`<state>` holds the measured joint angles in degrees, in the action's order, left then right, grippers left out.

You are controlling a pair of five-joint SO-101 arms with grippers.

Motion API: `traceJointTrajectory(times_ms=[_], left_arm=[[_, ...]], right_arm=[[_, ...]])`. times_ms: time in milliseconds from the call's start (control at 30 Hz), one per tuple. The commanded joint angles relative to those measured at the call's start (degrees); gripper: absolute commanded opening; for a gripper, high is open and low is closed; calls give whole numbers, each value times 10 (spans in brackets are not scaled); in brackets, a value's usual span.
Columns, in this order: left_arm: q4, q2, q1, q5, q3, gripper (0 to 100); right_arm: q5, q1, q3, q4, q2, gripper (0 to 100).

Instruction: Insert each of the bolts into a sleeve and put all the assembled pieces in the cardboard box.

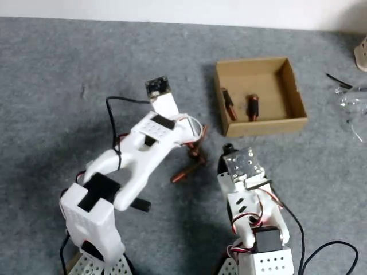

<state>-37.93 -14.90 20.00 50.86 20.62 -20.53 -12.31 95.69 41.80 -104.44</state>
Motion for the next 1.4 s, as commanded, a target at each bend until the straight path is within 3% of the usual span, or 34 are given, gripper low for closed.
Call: traceJointTrajectory(times_ms=[0,633,767,867,967,1267,1367], left_arm=[[-4,2,-25,4,-26,198],[-4,-46,-32,28,-36,175],[-57,-68,-32,28,-80,173],[-100,-85,-32,28,-113,120],[-106,-109,-32,27,-129,0],[-106,-104,-43,25,-128,5],[-106,-87,-43,-17,-127,5]], right_arm=[[-4,8,68,-22,-10,5],[-4,8,68,-20,-10,5],[-4,8,68,-20,-10,5],[-4,8,68,-20,-10,5],[-4,8,68,-20,-10,5],[-4,8,68,-20,-10,5],[-4,8,68,-20,-10,5]])
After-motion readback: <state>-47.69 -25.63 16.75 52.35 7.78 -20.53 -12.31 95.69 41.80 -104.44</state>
